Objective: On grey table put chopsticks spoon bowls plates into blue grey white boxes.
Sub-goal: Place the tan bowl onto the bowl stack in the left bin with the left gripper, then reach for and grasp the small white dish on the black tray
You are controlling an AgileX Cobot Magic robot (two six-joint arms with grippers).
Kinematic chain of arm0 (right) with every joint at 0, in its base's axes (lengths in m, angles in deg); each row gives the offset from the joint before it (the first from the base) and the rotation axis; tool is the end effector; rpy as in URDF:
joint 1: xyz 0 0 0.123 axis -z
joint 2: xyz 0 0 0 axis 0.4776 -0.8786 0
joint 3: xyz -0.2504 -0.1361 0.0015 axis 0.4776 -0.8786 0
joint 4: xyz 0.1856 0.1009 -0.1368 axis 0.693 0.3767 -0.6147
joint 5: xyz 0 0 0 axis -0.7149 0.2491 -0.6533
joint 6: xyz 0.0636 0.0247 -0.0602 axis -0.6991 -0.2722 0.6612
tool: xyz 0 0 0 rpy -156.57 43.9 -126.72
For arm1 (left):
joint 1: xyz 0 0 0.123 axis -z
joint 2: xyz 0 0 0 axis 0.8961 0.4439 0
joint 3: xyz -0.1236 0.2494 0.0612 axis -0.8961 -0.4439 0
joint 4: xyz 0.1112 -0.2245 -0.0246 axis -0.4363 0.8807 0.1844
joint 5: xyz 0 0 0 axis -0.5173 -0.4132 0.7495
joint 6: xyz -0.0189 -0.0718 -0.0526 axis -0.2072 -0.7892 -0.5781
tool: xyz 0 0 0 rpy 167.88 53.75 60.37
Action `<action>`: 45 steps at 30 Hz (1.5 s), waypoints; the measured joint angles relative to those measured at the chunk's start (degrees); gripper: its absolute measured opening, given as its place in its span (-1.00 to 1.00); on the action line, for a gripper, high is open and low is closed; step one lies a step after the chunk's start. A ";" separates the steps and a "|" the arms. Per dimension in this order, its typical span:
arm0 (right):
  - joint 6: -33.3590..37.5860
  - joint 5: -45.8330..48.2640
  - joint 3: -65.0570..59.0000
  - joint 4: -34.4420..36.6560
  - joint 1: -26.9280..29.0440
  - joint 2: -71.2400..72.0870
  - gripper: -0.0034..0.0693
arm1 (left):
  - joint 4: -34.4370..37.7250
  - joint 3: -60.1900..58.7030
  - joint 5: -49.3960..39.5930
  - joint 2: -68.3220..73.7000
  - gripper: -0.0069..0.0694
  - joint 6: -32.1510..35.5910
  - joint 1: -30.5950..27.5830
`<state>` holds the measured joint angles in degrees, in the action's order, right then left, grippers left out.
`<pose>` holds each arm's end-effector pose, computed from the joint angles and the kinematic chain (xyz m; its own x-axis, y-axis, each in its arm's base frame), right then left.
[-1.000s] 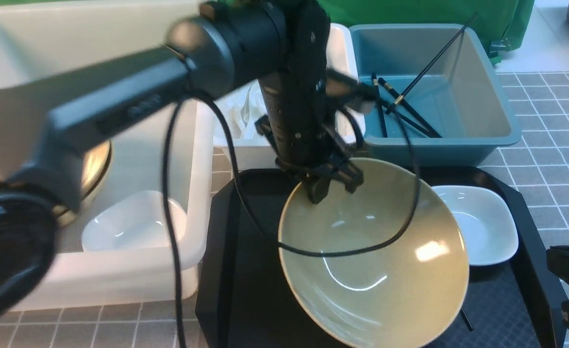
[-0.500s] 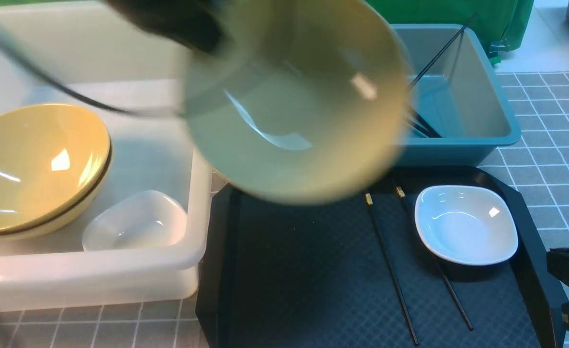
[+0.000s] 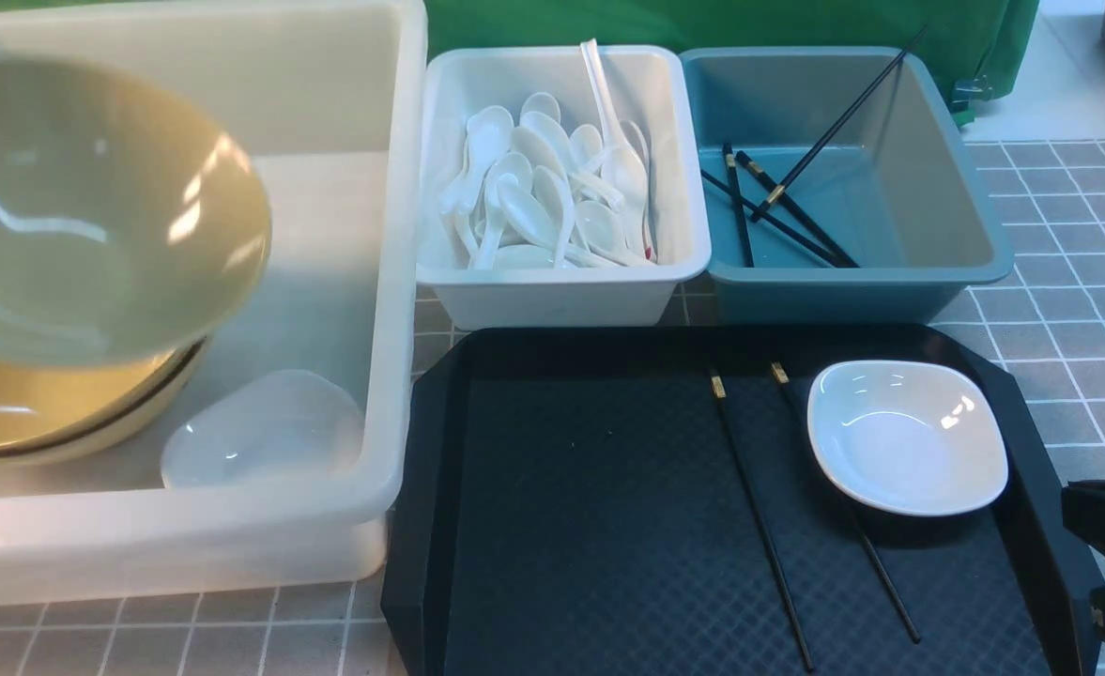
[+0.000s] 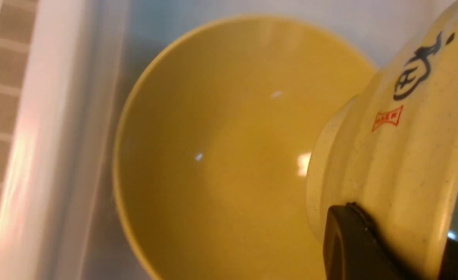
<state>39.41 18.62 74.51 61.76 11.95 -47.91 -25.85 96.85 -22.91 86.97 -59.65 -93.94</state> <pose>0.1267 0.0419 0.2538 -0.5895 -0.1031 -0.8012 -0.2781 0.9571 0.0815 0.3031 0.1376 0.3456 -0.8238 -0.3644 -0.4343 -0.2509 0.9213 -0.2971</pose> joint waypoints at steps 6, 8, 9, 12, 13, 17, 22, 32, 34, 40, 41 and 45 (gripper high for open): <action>0.00 0.00 0.00 0.00 0.00 0.00 -0.78 | -7.43 -5.81 8.07 0.00 -0.59 -1.57 -0.07; 0.00 0.00 0.00 0.00 0.00 0.00 -0.78 | -9.17 -6.10 9.04 0.00 -0.44 -2.09 -0.13; 0.00 0.00 0.00 0.00 0.00 0.00 -0.78 | -10.22 -6.09 9.45 -0.07 -0.25 -3.14 -0.13; 0.00 0.00 0.00 0.00 0.00 0.00 -0.78 | -11.78 -5.84 8.63 -0.73 0.19 -5.69 -0.13; 0.00 0.00 0.00 0.00 0.00 0.00 -0.78 | -11.77 -5.56 8.42 -0.86 0.24 -5.76 -0.13; 0.00 0.00 0.00 0.00 0.00 0.00 -0.78 | -8.78 -3.60 4.83 -3.43 0.53 -6.67 0.21; 0.00 0.16 0.00 0.00 0.00 -0.64 -0.77 | -1.46 -3.23 5.62 -10.65 0.26 -2.34 7.82; 0.00 8.35 5.91 -0.89 0.00 -14.37 -0.38 | -9.41 -18.14 13.08 -11.42 -0.81 -3.67 23.53; -0.07 10.39 9.82 -1.93 0.00 -19.28 -0.13 | -9.83 -22.63 14.01 -12.76 -0.83 -4.46 26.10; -1.30 11.15 20.49 -5.28 0.00 -31.40 0.38 | -9.27 -30.30 20.42 -24.02 -0.84 -3.77 35.27; -1.75 11.15 21.98 -5.83 0.00 -33.83 0.41 | -9.19 -31.66 22.07 -27.49 -0.84 -3.08 37.17; -1.93 10.26 27.04 -7.85 0.00 -42.37 0.43 | -9.09 -35.97 27.36 -37.53 -0.84 -2.57 40.00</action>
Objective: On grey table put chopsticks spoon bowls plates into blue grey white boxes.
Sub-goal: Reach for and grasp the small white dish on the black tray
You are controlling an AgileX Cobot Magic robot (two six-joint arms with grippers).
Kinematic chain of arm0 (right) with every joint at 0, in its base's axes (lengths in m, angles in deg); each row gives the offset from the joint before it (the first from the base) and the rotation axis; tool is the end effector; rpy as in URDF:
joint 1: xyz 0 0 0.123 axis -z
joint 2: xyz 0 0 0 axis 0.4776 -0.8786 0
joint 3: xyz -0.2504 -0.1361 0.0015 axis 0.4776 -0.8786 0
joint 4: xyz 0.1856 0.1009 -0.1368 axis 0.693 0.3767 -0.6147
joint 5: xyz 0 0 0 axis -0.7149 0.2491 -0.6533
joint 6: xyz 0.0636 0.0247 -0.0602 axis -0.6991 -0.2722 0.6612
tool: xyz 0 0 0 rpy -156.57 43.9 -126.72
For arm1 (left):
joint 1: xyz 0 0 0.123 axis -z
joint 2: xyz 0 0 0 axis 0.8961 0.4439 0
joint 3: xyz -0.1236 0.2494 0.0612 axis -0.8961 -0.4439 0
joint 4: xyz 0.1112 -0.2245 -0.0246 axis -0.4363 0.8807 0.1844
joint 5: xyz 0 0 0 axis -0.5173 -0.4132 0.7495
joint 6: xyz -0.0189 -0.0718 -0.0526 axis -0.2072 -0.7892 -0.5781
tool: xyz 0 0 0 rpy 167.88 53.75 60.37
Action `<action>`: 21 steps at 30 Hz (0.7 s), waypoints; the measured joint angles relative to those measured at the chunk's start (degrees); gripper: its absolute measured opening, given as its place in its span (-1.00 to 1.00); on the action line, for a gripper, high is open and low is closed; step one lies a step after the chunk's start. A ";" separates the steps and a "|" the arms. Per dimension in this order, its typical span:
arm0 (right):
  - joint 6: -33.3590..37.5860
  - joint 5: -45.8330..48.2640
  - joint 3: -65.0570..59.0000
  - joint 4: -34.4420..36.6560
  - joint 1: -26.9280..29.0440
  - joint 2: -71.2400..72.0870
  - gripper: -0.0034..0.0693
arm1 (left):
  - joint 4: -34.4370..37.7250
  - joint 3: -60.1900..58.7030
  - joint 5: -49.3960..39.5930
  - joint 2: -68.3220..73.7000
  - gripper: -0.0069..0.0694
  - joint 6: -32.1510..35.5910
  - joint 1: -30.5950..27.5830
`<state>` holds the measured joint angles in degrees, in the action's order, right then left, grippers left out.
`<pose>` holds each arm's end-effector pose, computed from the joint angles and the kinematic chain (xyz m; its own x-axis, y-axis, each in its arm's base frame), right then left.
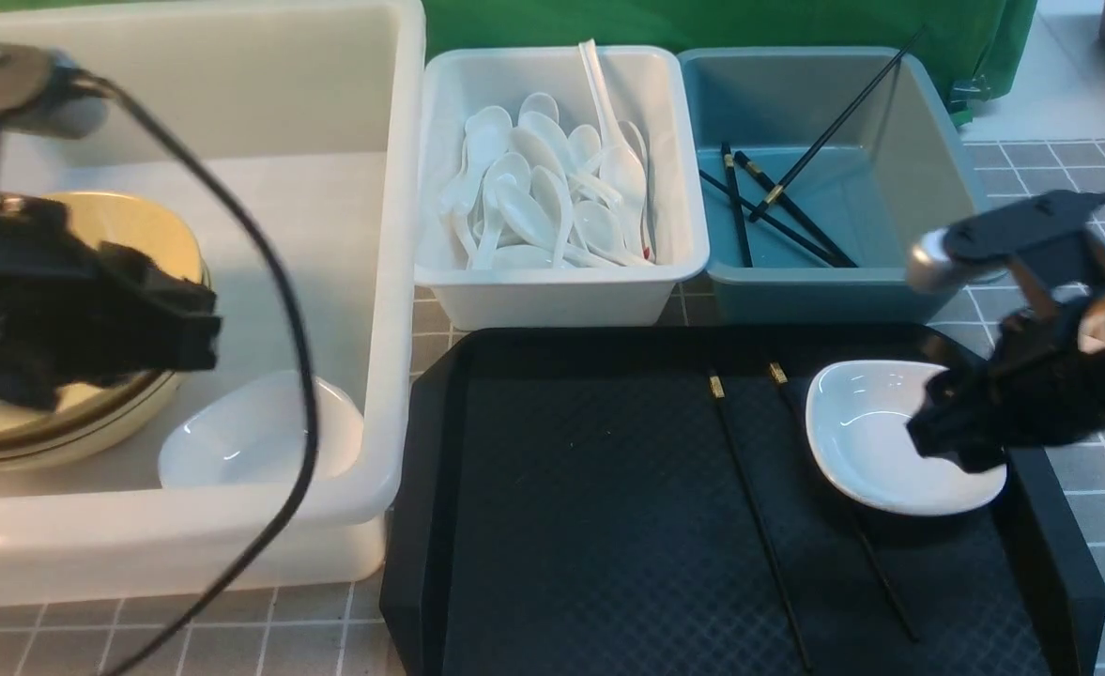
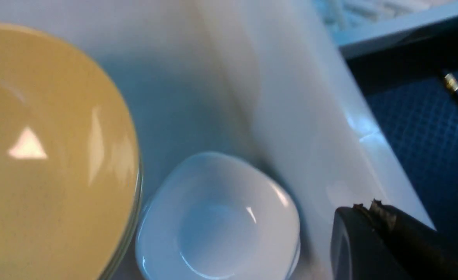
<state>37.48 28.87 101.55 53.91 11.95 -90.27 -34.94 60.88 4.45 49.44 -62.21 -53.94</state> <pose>0.2682 0.0780 0.2347 -0.8417 -0.2690 -0.4681 -0.2910 0.9564 -0.0263 0.1810 -0.0462 0.3440 -0.6030 0.1361 -0.7860 0.3133 0.9466 -0.0764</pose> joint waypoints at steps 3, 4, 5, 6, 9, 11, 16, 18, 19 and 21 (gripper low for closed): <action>0.00 -1.83 1.76 -0.16 0.00 -6.00 0.24 | -0.34 -4.39 3.32 -7.38 -0.84 0.04 0.13; 0.00 -2.79 2.03 -0.16 -0.03 -8.54 0.08 | -1.08 -7.16 4.29 -11.02 -0.84 0.04 0.13; 0.00 -3.30 2.11 -0.16 -0.11 -9.81 -0.05 | -1.70 -8.60 4.55 -12.67 -0.84 0.04 0.13; -0.30 -3.96 2.11 -0.16 -0.38 -11.19 -0.19 | -2.39 -10.41 4.77 -14.50 -0.84 0.04 0.13; -1.25 -5.32 2.15 0.66 -1.96 -13.61 -0.48 | -4.00 -15.46 4.95 -18.52 -0.84 0.04 0.13; -1.25 -6.91 2.21 2.01 -4.06 -14.29 -0.64 | -4.78 -18.60 5.65 -20.64 -0.84 0.04 0.13; -1.69 -5.77 5.19 2.81 -7.48 -14.23 -0.51 | -5.41 -23.49 9.79 -23.06 -0.84 0.04 0.13; -1.87 -4.14 6.19 2.38 -7.24 -13.75 -0.36 | -5.41 -23.96 10.55 -23.18 -0.84 0.04 0.13; -2.21 -0.77 7.34 0.85 -6.03 -12.75 -0.11 | -5.41 -24.11 11.40 -23.44 -0.84 0.04 0.13; -2.59 1.66 7.63 -0.51 -4.68 -11.98 0.06 | -5.41 -24.11 11.86 -23.51 -0.84 0.04 0.13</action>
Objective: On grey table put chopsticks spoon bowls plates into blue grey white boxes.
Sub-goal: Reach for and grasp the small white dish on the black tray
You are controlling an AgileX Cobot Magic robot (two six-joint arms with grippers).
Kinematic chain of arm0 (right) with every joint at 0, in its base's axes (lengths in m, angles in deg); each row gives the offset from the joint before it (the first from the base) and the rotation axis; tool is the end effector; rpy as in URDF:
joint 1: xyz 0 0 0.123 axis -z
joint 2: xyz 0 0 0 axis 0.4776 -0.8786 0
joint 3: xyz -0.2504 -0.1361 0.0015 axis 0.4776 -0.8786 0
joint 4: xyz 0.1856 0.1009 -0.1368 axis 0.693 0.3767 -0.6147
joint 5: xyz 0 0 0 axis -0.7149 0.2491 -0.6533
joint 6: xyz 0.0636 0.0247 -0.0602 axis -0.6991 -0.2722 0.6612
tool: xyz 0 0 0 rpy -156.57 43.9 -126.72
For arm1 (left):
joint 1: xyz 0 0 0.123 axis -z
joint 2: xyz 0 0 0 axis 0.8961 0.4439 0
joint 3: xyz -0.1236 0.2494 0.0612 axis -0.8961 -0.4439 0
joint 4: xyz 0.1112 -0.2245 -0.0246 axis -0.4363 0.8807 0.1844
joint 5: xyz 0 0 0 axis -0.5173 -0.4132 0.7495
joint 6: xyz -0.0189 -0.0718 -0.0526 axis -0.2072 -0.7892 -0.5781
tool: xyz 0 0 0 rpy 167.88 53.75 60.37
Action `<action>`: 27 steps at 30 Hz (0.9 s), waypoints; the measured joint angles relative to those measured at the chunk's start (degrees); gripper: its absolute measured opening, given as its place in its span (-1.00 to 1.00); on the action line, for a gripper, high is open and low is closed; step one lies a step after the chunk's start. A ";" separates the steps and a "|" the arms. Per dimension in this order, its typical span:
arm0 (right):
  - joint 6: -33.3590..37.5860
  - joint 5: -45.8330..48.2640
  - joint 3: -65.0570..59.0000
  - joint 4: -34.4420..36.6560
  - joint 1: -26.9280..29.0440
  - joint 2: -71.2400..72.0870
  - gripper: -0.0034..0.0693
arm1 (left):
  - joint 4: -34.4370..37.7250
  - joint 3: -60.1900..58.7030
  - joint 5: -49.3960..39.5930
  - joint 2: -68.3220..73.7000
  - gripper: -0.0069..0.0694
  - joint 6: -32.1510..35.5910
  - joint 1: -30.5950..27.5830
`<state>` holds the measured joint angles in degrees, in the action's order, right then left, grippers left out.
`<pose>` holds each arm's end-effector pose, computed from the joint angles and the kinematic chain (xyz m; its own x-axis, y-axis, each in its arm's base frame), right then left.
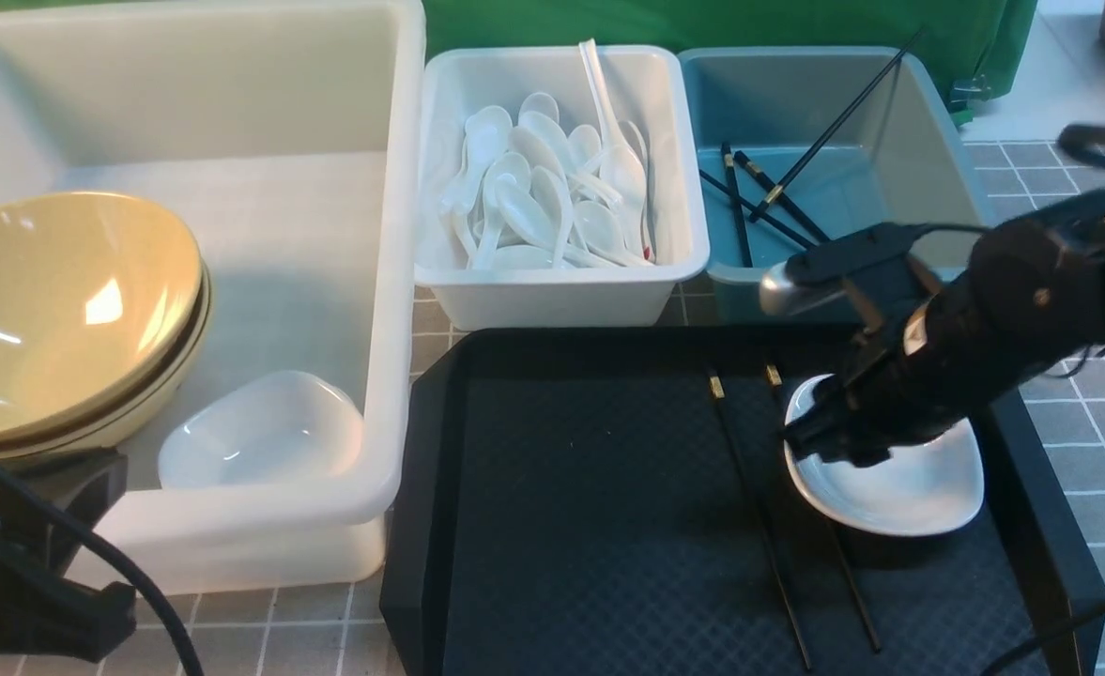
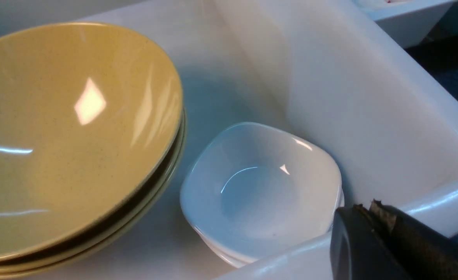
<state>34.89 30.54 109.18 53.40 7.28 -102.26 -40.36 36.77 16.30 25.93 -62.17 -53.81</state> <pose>0.3010 0.1145 0.2064 -0.8719 -0.3165 -0.3737 -0.3348 0.9421 -0.0168 0.1045 -0.0253 0.2803 -0.4372 0.1652 -0.8840 0.2772 0.9599 0.0423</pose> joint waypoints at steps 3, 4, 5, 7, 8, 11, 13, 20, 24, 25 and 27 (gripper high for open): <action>-0.14 2.87 0.13 -1.16 3.65 0.59 0.36 | 0.00 -0.19 0.65 -0.06 -0.84 0.00 0.00; -0.20 3.25 0.13 -1.28 4.74 0.59 0.42 | 0.00 -0.19 0.65 -0.06 -0.84 0.00 0.00; -0.39 3.33 -0.03 -1.44 5.77 0.59 0.47 | 0.00 -0.19 0.70 -0.06 -0.84 0.00 0.00; -1.49 3.01 -0.73 -1.66 8.22 0.59 0.56 | 0.00 -0.23 0.76 -0.06 -0.84 0.00 0.00; -2.05 2.53 -1.07 -1.71 9.34 0.52 0.58 | 0.00 -0.23 0.93 -0.06 -0.84 0.00 0.00; -2.64 1.86 -1.08 -1.66 10.08 -0.17 0.59 | 0.23 -0.25 1.44 -0.06 -0.84 0.00 0.00; -2.88 1.35 -1.12 -1.18 10.15 -1.24 0.59 | 0.23 -0.25 1.86 -0.06 -0.84 0.00 0.00; -1.69 0.10 -1.12 2.53 10.15 -5.38 0.59 | 0.29 -0.25 2.27 -0.06 -0.84 0.00 0.00; 1.18 -1.28 -1.07 3.12 10.15 -6.30 0.31 | -0.10 -0.30 2.64 -0.91 -0.84 0.00 0.00; 2.08 -1.36 -1.07 3.06 10.20 -6.30 0.20 | -0.28 -0.30 2.69 -1.36 -0.84 0.00 0.00; 3.21 -1.41 -1.07 3.06 10.31 -6.17 -0.02 | -0.97 -0.30 2.91 -2.73 -0.84 -0.05 0.00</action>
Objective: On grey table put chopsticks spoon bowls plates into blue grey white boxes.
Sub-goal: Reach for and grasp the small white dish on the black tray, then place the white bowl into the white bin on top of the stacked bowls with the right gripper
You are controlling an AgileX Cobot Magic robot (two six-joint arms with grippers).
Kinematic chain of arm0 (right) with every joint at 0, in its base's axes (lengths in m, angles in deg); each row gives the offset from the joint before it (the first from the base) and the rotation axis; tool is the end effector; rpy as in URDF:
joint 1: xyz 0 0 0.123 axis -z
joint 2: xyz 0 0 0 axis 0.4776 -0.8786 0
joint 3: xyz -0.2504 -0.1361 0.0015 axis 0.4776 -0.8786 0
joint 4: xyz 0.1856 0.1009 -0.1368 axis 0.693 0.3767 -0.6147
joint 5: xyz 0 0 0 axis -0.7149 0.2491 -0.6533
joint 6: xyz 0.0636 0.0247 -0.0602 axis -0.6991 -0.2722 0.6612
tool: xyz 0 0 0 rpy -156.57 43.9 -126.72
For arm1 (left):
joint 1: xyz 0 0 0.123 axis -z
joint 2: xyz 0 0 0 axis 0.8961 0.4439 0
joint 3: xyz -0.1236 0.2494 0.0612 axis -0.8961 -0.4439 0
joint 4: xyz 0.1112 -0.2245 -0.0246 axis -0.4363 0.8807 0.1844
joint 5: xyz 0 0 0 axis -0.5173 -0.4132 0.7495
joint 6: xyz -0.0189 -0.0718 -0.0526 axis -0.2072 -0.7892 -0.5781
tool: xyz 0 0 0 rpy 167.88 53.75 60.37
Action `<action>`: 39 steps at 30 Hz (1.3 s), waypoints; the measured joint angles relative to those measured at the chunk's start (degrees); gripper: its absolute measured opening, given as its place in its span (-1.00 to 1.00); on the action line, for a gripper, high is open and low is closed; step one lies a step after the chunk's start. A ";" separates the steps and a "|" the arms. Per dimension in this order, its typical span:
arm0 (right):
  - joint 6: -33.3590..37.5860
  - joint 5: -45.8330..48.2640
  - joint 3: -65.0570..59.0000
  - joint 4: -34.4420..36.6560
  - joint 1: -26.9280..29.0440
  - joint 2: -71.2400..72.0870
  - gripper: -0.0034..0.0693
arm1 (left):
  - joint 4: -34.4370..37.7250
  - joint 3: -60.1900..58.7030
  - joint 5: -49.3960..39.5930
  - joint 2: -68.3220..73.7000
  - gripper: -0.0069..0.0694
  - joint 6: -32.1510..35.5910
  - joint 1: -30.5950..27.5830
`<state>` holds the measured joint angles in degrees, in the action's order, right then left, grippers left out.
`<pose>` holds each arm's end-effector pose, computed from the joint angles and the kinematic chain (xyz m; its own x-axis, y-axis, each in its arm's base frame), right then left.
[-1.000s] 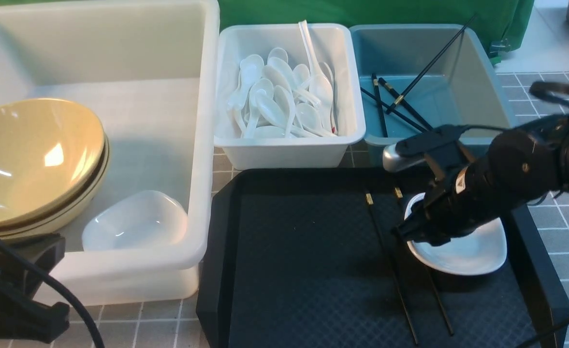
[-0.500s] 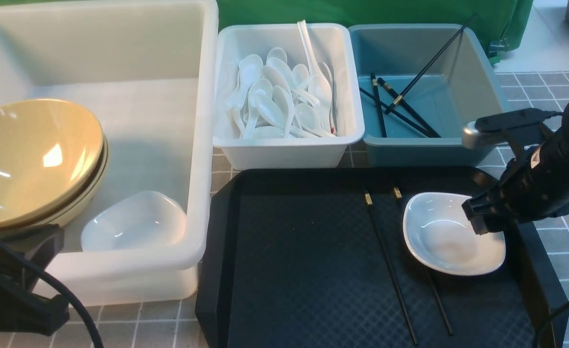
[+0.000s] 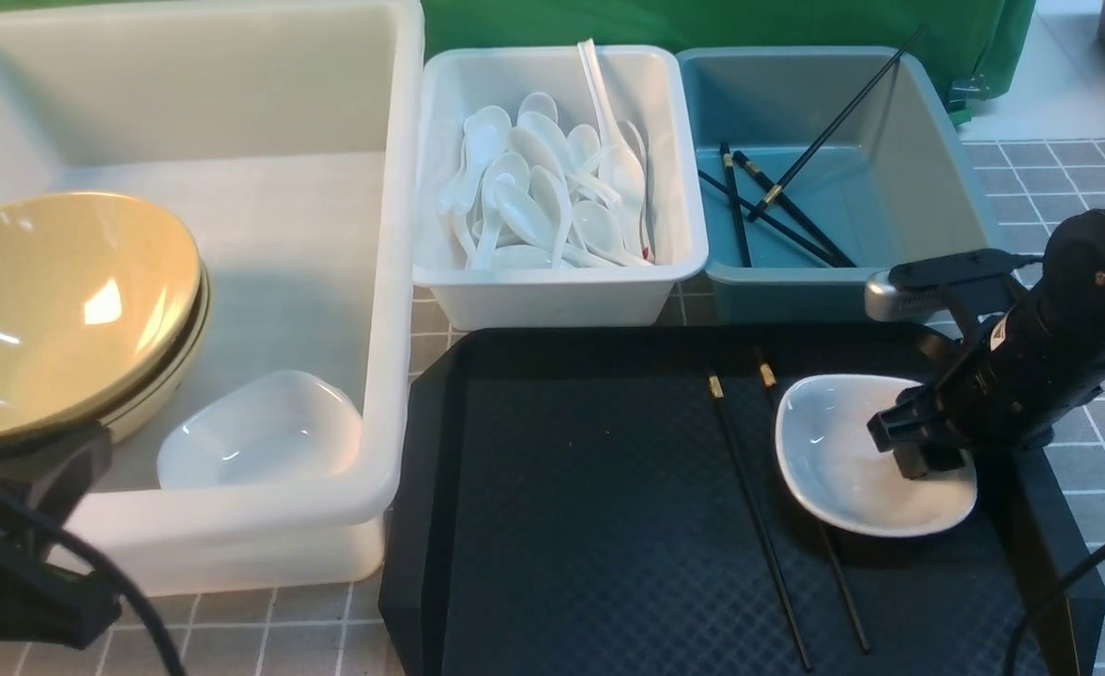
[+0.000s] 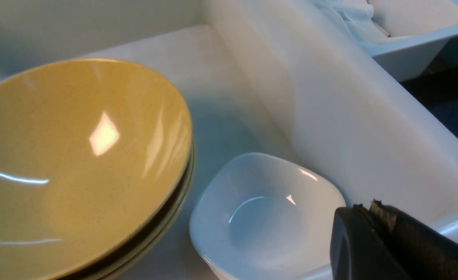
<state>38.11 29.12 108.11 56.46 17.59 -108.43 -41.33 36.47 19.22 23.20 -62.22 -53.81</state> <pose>0.3211 0.0626 0.1675 -0.9449 -0.1749 -0.2768 -0.1841 0.9829 0.0073 0.0991 -0.0230 0.2876 -0.3537 0.1617 -0.9213 0.2638 0.9622 0.0676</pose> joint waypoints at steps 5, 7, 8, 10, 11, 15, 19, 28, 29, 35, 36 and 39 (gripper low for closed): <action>2.23 2.71 0.19 1.33 0.05 6.59 -0.58 | -3.11 -2.60 4.11 -8.49 -0.84 -2.21 0.00; 2.83 3.27 0.19 1.33 0.05 8.52 -0.64 | -3.26 -3.50 4.92 -9.70 -0.84 -2.77 0.00; 3.14 3.77 0.19 1.33 0.05 9.77 -0.68 | -3.38 -4.66 5.73 -11.24 -0.84 -3.32 0.00; 5.07 5.55 0.89 2.30 0.05 14.86 -0.73 | -3.73 -6.93 8.32 -14.52 -0.84 -3.89 0.00; 6.03 5.98 1.47 3.49 0.05 16.80 -0.73 | -3.95 -7.61 9.29 -15.61 -0.84 -4.08 0.00; 16.05 6.18 7.01 18.85 -2.07 21.11 -0.73 | -4.93 -10.01 13.87 -19.06 -0.84 -4.58 0.00; 25.40 3.39 13.91 32.87 -11.20 19.35 -0.73 | -5.60 -10.91 16.12 -19.59 -0.84 -4.62 0.00; 34.63 -9.74 33.00 38.68 -32.93 -2.07 -0.72 | -5.84 -10.91 16.62 -19.64 -0.84 -4.62 0.00; 35.05 -10.48 34.80 38.68 -33.93 -5.17 -0.72 | -5.84 -10.91 16.62 -19.64 -0.84 -4.62 0.00; 35.82 -9.94 44.11 38.27 -35.93 -18.63 -0.57 | -5.88 -10.91 16.62 -19.64 -0.84 -4.61 0.00; 35.77 -8.71 44.77 37.58 -35.93 -20.22 -0.47 | -5.88 -10.91 16.62 -19.64 -0.84 -4.61 0.00; 35.61 -7.66 45.87 36.87 -35.99 -21.16 -0.11 | -5.88 -10.91 16.57 -19.64 -0.84 -4.61 0.00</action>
<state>73.72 21.46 153.99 93.32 -18.40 -129.58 -47.21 25.56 35.79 3.56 -66.84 -53.81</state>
